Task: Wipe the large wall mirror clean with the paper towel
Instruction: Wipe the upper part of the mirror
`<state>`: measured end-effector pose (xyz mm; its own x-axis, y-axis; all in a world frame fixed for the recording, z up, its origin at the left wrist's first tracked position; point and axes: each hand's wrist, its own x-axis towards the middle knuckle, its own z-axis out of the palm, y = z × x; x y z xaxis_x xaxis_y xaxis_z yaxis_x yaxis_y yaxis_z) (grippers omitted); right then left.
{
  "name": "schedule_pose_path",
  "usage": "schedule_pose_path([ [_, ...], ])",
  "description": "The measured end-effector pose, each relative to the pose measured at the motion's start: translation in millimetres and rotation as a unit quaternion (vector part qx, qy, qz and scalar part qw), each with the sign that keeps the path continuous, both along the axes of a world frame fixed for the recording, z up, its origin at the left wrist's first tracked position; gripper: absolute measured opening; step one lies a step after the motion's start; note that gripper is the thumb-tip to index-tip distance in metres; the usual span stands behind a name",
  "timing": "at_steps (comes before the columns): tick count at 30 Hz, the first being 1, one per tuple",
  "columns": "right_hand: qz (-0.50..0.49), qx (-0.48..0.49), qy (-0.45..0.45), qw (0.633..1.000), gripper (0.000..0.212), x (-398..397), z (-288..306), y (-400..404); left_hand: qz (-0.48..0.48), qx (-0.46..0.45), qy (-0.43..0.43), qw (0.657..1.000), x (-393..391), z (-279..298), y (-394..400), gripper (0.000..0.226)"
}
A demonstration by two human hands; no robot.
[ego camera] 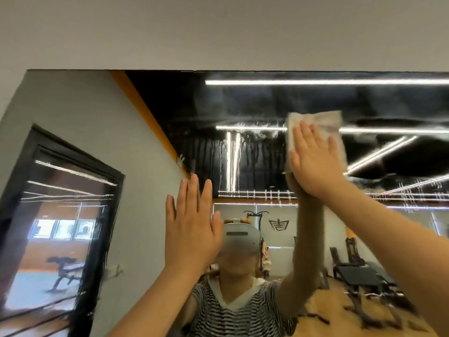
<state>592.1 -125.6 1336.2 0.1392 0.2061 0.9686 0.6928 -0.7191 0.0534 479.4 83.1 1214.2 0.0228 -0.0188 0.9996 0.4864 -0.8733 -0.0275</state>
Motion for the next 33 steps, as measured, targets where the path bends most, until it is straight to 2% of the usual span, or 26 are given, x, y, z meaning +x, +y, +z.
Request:
schedule_pose_path([
  [5,0.025,-0.052,-0.046,0.997,0.056,-30.5,-7.9,50.7,-0.019,-0.012,0.014,1.000,-1.9,-0.6,1.0,0.061],
  [10,-0.008,-0.076,-0.049,0.996,0.056,-11.6,-6.9,15.8,-0.040,-0.021,0.021,0.999,-3.6,0.5,0.7,0.063],
  [18,-0.017,0.020,0.039,0.999,0.057,18.9,-8.3,-42.9,-0.015,-0.006,0.008,1.000,-4.2,0.3,-1.6,0.061],
  [23,0.005,0.081,0.066,0.995,0.057,-5.1,-3.1,-2.1,-0.020,-0.014,0.013,1.000,-3.4,0.3,-2.4,0.062],
  [30,0.034,-0.021,-0.020,0.999,0.058,-62.3,8.9,87.6,-0.052,-0.037,0.029,0.998,-7.5,0.8,-5.5,0.066],
  [33,0.030,-0.046,-0.051,0.997,0.057,-63.7,8.4,96.3,-0.056,-0.041,0.038,0.997,-9.9,2.1,-6.8,0.067],
])
